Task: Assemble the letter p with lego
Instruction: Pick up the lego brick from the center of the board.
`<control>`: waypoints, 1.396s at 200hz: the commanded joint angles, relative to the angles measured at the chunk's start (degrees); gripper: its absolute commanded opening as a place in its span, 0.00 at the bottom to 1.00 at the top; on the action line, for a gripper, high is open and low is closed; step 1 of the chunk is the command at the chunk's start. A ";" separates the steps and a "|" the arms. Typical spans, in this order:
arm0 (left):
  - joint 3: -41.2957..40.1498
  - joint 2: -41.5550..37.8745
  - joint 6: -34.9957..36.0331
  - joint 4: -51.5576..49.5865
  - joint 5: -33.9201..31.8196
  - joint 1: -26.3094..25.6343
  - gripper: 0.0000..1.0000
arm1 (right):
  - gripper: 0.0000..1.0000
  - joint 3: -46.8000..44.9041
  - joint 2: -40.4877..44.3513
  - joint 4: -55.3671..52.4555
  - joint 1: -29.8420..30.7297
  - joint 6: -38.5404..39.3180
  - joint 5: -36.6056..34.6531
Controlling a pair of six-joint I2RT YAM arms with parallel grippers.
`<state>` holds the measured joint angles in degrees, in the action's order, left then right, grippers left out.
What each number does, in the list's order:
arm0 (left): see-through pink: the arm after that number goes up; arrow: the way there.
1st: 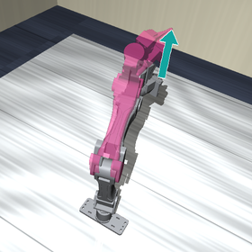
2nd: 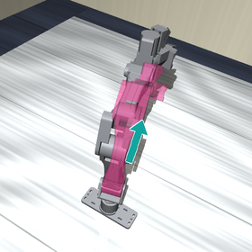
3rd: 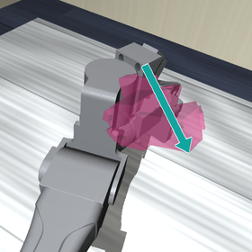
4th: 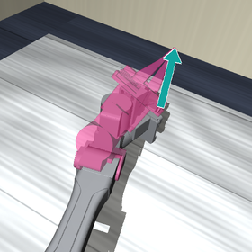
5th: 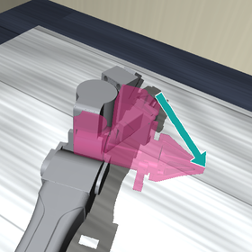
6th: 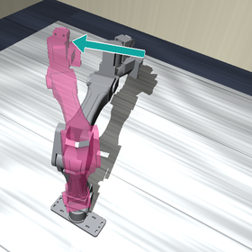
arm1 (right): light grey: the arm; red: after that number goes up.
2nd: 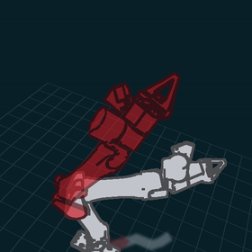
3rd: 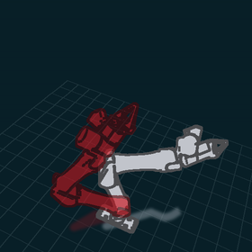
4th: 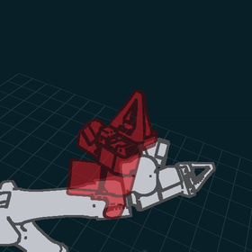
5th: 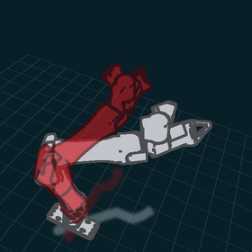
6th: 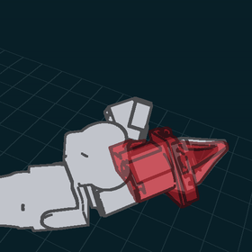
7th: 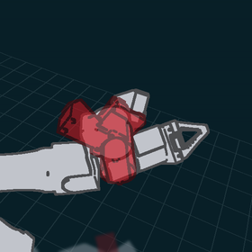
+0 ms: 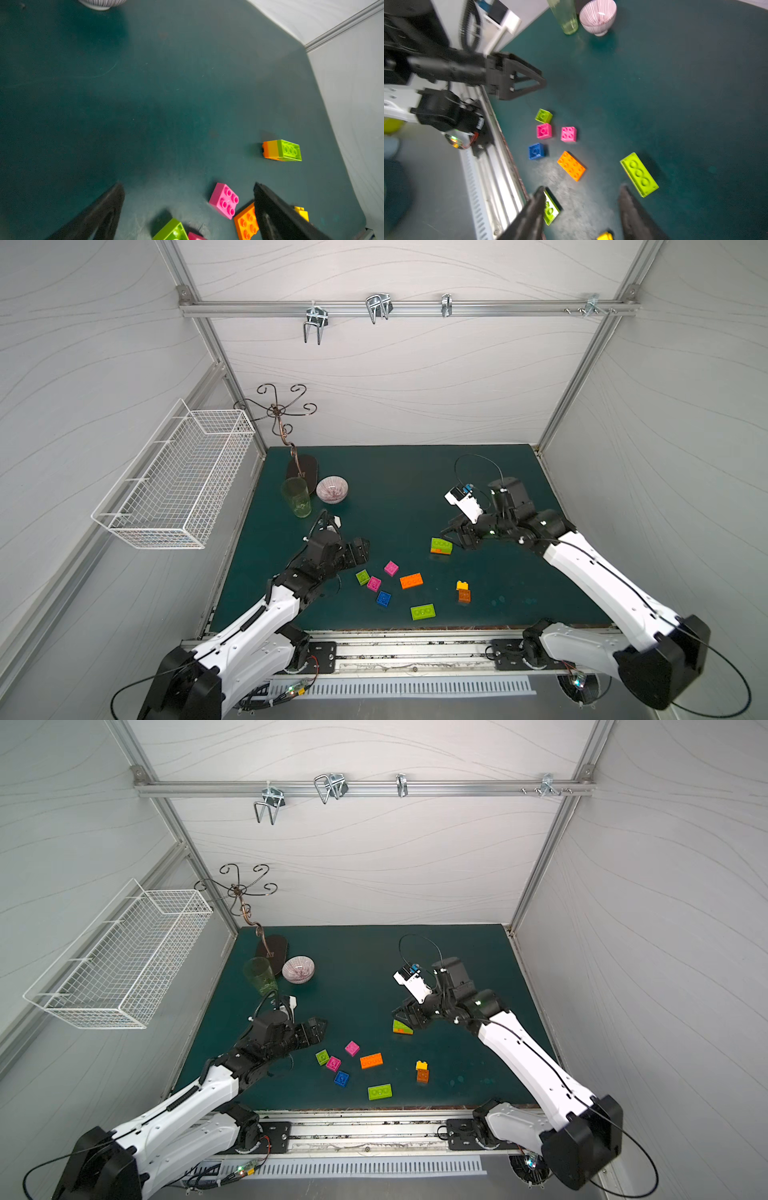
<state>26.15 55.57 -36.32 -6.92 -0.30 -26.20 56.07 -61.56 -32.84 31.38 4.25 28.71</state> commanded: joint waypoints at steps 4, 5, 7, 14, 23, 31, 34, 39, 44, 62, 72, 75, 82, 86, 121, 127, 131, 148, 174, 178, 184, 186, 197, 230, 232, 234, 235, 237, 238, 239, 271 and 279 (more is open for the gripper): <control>5.91 3.35 -4.77 -8.68 -1.86 -1.86 0.99 | 0.99 -6.63 6.13 6.65 0.02 -10.28 7.96; 6.14 3.47 -4.88 -9.10 -2.01 -2.07 0.99 | 0.99 -6.92 6.47 6.82 0.01 -10.56 8.04; 6.57 3.73 -5.05 -9.96 -2.41 -2.45 0.99 | 0.99 -7.46 7.05 7.20 0.00 -11.15 7.97; 8.14 4.37 -5.61 -13.40 -4.22 -4.04 0.99 | 0.99 -9.24 9.27 8.08 -0.06 -14.40 5.84; 10.04 5.09 -6.60 -18.29 -6.79 -6.14 0.99 | 0.99 -10.46 11.27 7.39 -0.32 -18.84 1.36; 11.66 5.64 -8.07 -22.33 -8.34 -8.13 0.99 | 0.99 -10.72 12.24 6.02 -0.69 -20.92 -0.29; 12.00 5.73 -8.77 -23.67 -8.83 -9.03 0.99 | 0.99 -10.66 12.47 5.27 -0.85 -21.45 -1.09; 12.63 5.94 -9.96 -25.76 -9.44 -9.99 0.99 | 0.99 -10.34 12.75 3.76 -1.05 -22.62 -2.86; 13.10 6.11 -11.19 -27.36 -9.50 -10.75 0.99 | 0.99 -9.79 12.84 2.08 -1.30 -24.21 -5.04; 14.24 7.27 -15.80 -31.42 -7.93 -12.20 0.99 | 0.99 -6.89 12.22 -4.10 -2.18 -28.58 -13.21; 14.98 8.42 -18.45 -33.10 -6.53 -12.30 0.99 | 0.99 -6.17 11.81 -6.33 -2.36 -30.41 -17.98; 15.29 8.89 -19.18 -33.67 -6.17 -12.30 0.99 | 0.99 -6.15 11.75 -6.58 -2.44 -29.99 -18.26; 15.90 10.01 -20.96 -35.03 -5.50 -12.38 0.99 | 0.99 -6.26 11.72 -6.44 -2.66 -28.52 -17.71; 16.17 10.64 -21.97 -35.59 -5.03 -12.39 0.99 | 0.99 -6.47 11.58 -6.22 -2.71 -28.14 -17.79; 18.23 15.27 -26.27 -38.01 -3.46 -12.48 0.96 | 0.99 -10.79 12.17 -1.96 -5.07 -26.48 -9.84; 18.37 15.71 -26.58 -37.79 -3.48 -12.48 0.95 | 0.99 -11.73 12.43 -0.91 -5.58 -26.48 -8.48; 18.41 15.99 -26.88 -37.66 -3.40 -12.48 0.95 | 0.99 -12.33 12.58 -0.36 -5.76 -26.51 -7.81; 18.99 17.70 -27.60 -36.69 -1.79 -12.48 0.94 | 0.94 -13.72 11.99 0.73 -6.17 -27.52 -6.03; 21.33 21.68 -28.37 -36.77 0.47 -12.48 0.93 | 0.83 -14.17 10.10 1.07 -6.23 -27.87 -4.11; 21.73 22.37 -28.52 -37.12 0.47 -12.48 0.93 | 0.81 -14.17 9.91 1.03 -6.24 -27.89 -4.16; 22.46 23.44 -28.68 -37.66 0.45 -12.48 0.92 | 0.80 -14.19 9.65 0.96 -6.24 -27.89 -4.13; 22.67 23.79 -28.71 -37.78 0.42 -12.45 0.92 | 0.79 -14.16 9.58 0.94 -6.17 -27.94 -4.11; 23.62 25.65 -28.47 -38.05 0.72 -12.39 0.91 | 0.77 -14.15 9.33 0.85 -6.17 -27.99 -4.18; 25.73 29.85 -28.11 -37.73 1.46 -12.39 0.84 | 0.75 -13.82 9.02 0.60 -6.15 -28.18 -3.28; 25.84 30.03 -28.11 -37.73 1.42 -12.39 0.83 | 0.75 -13.74 9.09 0.54 -6.15 -28.23 -3.26; 26.00 30.17 -28.11 -37.73 1.39 -12.39 0.83 | 0.75 -13.76 9.11 0.51 -6.15 -28.24 -3.21; 26.03 30.28 -28.11 -37.73 1.37 -12.39 0.83 | 0.75 -13.78 9.19 0.50 -6.20 -28.24 -3.21; 26.16 30.42 -28.11 -37.73 1.35 -12.39 0.82 | 0.74 -13.73 9.16 0.43 -6.16 -28.22 -3.15; 26.19 30.49 -28.11 -37.73 1.31 -12.39 0.82 | 0.74 -13.72 9.12 0.42 -6.16 -28.19 -3.14; 26.26 30.57 -28.06 -37.73 1.29 -12.39 0.82 | 0.74 -13.67 9.11 0.37 -6.15 -28.22 -3.18; 27.03 32.39 -27.85 -37.21 0.73 -12.30 0.74 | 0.70 -13.78 9.42 -0.34 -6.15 -28.34 -2.67; 27.11 32.79 -27.84 -37.12 0.73 -12.26 0.72 | 0.70 -13.80 9.25 -0.31 -6.15 -28.38 -2.43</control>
<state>50.92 87.13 -63.75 -43.16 0.91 -38.44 41.91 -52.40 -32.97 25.36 -24.05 24.77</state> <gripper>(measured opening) 0.740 0.700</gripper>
